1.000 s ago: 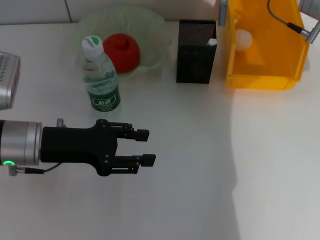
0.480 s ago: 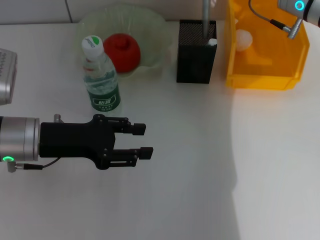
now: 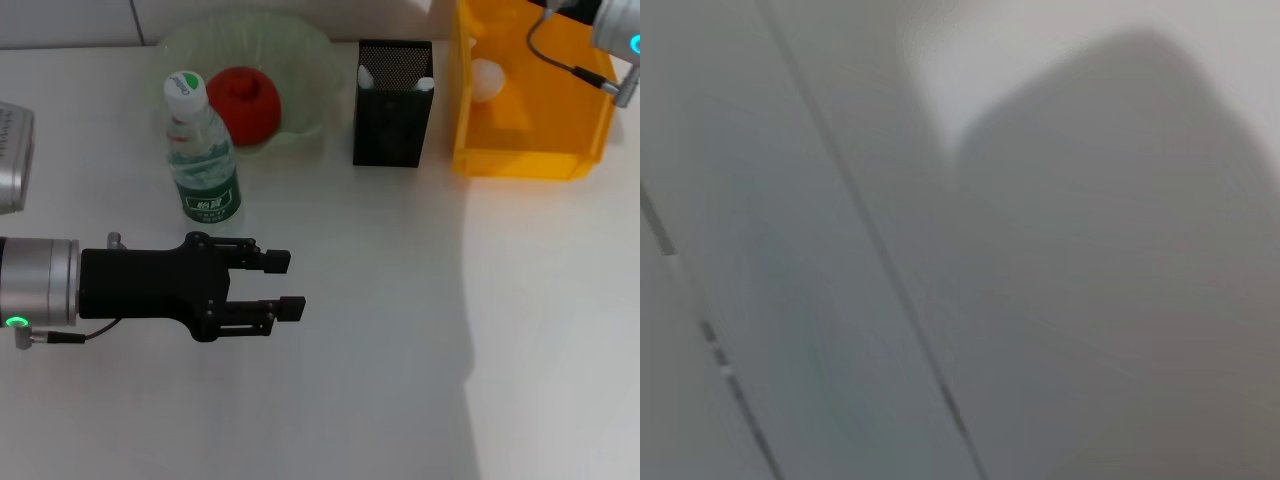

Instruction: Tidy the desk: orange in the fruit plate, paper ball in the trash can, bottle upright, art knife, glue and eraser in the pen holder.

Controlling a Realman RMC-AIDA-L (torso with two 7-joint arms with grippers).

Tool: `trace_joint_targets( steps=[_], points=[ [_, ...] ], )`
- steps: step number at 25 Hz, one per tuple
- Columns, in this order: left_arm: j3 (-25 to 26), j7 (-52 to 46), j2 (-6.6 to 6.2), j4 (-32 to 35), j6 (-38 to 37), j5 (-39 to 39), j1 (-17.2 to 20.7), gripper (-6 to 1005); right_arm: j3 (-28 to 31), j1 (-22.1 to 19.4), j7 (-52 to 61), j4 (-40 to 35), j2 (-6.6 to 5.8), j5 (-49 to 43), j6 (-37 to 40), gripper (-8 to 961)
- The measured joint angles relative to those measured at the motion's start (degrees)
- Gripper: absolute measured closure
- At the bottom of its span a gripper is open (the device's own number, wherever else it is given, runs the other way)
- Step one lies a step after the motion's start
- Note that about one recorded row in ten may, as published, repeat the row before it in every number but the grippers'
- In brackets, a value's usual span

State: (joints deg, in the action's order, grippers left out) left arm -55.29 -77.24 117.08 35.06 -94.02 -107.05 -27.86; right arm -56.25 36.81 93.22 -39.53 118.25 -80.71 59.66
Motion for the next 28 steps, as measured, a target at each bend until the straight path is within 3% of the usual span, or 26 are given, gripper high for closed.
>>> trace_joint_targets(
  steps=[3, 8, 11, 15, 18, 28],
  points=[
    [0.01, -0.05, -0.19, 0.16, -0.62, 0.12, 0.23, 373, 0.00, -7.00, -0.02, -6.32, -0.57, 0.00, 12.31, 392],
    [-0.10, -0.15, -0.68, 0.54, -3.26, -0.02, 0.19, 372, 0.96, -16.01, -3.74, -7.39, -4.35, -3.73, 38.58, 192],
    [-0.17, -0.69, -0.87, 0.60, -3.77, -0.03, -0.26, 372, 3.05, -18.82, -7.33, -5.68, -4.04, -12.26, 47.84, 149],
    [-0.38, -0.96, -0.89, 0.63, -4.17, -0.08, -0.84, 372, 4.51, -20.98, -9.97, -5.17, -1.82, -19.74, 49.49, 149],
    [-0.49, -0.97, -0.89, 0.63, -4.50, -0.10, -1.14, 372, 4.74, -21.42, -11.14, -4.05, -1.00, -20.68, 49.46, 149],
    [-0.36, -2.45, -0.67, 0.79, -5.34, -0.10, -0.97, 309, 4.27, -20.31, -11.43, -1.26, -0.84, -21.70, 49.33, 149]
  ],
)
